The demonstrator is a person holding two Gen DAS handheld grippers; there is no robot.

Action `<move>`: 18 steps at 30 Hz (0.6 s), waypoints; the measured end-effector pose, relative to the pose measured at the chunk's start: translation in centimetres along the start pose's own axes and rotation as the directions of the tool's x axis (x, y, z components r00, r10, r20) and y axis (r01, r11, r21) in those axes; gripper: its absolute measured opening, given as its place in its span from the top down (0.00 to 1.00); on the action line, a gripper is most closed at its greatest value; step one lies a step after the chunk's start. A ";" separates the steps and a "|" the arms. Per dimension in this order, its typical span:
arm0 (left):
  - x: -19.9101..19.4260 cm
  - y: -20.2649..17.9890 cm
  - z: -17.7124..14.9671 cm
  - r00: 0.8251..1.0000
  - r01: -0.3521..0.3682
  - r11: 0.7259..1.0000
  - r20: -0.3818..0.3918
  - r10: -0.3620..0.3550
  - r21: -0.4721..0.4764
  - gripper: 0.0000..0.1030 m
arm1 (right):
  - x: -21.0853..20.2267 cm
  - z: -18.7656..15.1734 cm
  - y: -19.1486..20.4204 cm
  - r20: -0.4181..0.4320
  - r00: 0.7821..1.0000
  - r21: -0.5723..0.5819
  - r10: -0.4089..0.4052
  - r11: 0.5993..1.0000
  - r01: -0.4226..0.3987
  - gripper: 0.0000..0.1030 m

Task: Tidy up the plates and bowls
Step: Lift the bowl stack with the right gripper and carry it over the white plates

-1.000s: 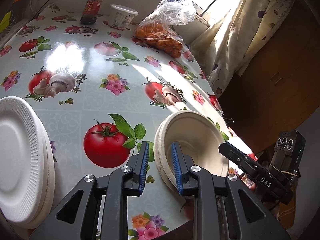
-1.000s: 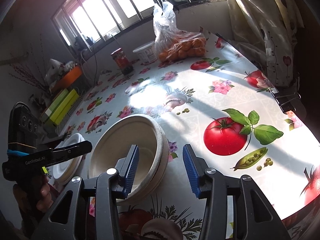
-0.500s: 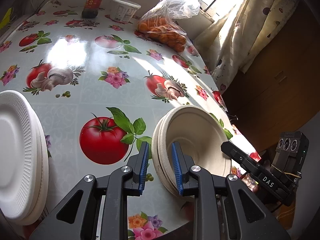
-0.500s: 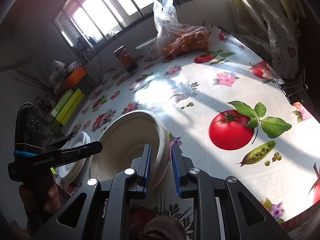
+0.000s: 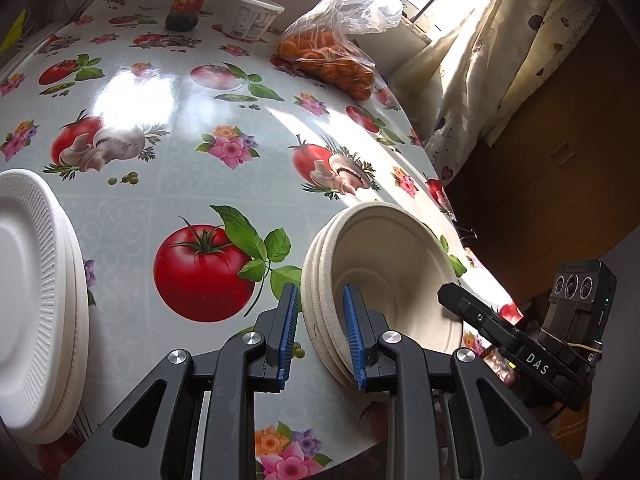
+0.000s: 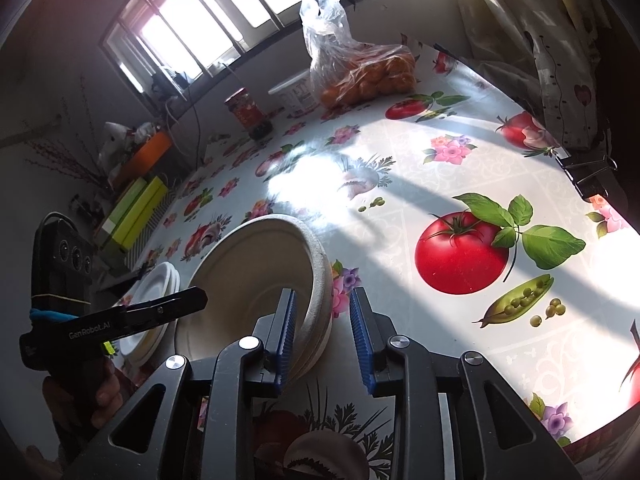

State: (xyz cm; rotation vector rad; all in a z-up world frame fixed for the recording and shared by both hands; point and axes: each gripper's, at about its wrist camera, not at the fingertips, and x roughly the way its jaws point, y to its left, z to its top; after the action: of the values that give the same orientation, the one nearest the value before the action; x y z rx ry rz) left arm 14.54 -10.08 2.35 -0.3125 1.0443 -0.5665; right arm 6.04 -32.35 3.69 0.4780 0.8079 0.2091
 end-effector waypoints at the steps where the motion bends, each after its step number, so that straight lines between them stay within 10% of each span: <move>1: 0.0 0.0 0.0 1.000 0.002 1.000 0.001 -0.002 0.002 0.77 | 0.0 0.0 0.1 0.001 1.000 -0.003 0.000 1.000 0.000 0.74; 18: -0.2 -0.3 -0.3 0.999 -0.026 1.000 0.022 0.025 0.019 0.77 | 0.3 -0.2 0.6 -0.004 1.000 -0.034 -0.019 0.999 0.018 0.82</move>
State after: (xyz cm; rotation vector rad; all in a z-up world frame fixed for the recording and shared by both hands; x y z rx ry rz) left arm 14.15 -10.22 2.50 -0.2880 1.0197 -0.5486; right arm 6.10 -31.66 3.63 0.4383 0.8114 0.2064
